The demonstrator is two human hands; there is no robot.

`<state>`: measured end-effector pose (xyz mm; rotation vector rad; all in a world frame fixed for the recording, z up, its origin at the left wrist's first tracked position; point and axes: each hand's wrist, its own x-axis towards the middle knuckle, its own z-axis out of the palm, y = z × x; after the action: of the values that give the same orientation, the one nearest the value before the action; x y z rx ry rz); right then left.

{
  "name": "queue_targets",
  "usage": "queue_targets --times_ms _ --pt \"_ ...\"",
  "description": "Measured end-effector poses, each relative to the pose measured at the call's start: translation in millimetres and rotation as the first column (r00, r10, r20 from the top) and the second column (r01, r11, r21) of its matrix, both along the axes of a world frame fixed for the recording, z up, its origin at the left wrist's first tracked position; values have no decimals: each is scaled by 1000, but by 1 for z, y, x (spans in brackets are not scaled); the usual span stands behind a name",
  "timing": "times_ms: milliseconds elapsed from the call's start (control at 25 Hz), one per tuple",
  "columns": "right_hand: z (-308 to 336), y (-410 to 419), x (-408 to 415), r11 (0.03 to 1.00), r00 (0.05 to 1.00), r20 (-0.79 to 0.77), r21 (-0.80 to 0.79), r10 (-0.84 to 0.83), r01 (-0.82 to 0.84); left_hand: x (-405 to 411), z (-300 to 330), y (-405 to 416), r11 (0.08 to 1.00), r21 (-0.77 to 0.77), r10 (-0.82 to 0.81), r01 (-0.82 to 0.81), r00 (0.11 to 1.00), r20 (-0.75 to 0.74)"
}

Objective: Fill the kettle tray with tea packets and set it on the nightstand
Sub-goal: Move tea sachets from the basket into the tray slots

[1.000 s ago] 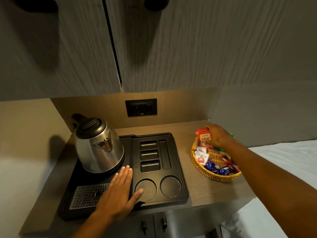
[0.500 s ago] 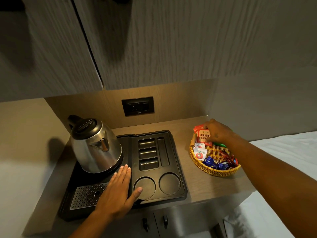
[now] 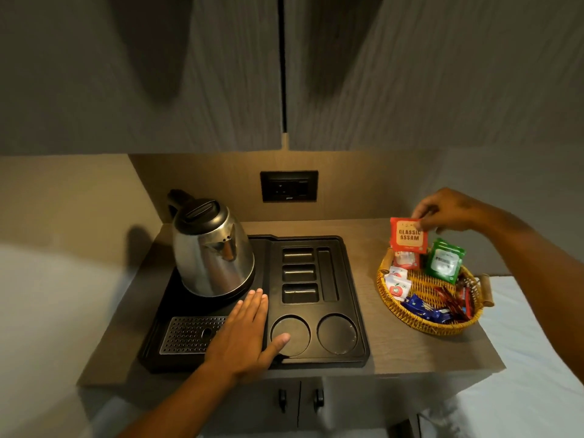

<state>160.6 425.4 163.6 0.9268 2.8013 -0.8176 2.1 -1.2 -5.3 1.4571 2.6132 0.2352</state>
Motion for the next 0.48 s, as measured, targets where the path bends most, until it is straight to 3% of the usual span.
queue_targets --times_ms 120,240,480 --pt "4 -44 -45 992 981 -165 -58 101 -112 1 2 0 1000 -12 -5 5 1000 -7" --pt "-35 -101 -104 982 952 -296 -142 78 -125 0 4 1 1000 -5 -6 6 1000 -11" --pt "-105 -137 -155 996 963 -270 -75 16 -38 -1 2 1 1000 -7 27 -27 999 21"
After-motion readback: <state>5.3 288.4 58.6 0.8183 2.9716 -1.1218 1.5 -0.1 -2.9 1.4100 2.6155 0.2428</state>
